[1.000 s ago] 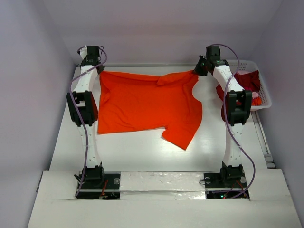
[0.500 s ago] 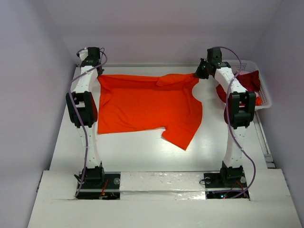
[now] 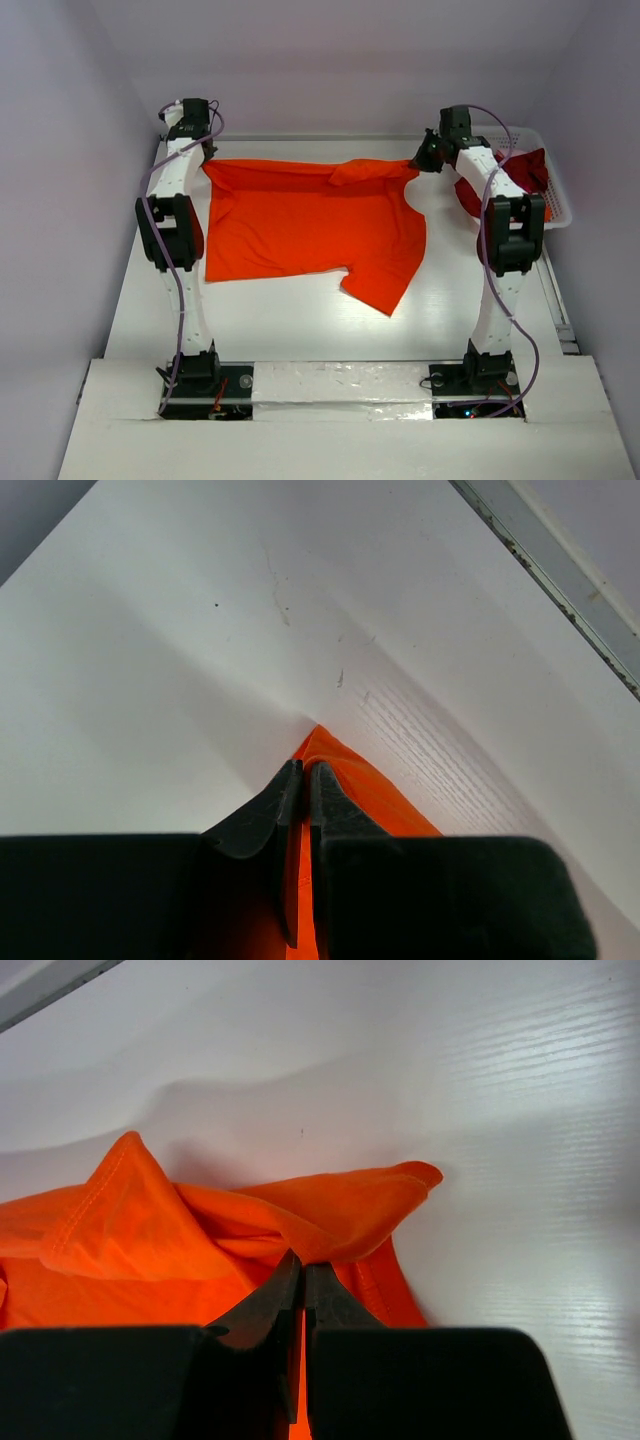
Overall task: Fold and stack the t-shirts
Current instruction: Fold the tshirt
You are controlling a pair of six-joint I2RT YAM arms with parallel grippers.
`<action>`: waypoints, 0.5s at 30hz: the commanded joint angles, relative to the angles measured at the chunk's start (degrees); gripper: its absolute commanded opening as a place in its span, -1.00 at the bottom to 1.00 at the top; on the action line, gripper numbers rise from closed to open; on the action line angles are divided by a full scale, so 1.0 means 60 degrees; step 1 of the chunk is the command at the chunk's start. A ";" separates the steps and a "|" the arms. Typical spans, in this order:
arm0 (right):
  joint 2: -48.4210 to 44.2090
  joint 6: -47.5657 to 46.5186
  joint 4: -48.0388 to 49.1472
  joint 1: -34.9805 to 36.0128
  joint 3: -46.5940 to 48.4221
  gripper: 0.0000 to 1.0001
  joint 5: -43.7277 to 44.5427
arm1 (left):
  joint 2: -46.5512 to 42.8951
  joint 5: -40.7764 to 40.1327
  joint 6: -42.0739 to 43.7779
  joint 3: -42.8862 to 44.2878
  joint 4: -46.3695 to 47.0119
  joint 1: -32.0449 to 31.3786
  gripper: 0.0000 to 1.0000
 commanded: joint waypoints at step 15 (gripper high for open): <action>-0.1160 0.0146 0.0467 -0.0192 -0.0903 -1.00 0.0283 | -0.1185 -0.0445 -0.0074 -0.0219 -0.0481 0.0036 -1.00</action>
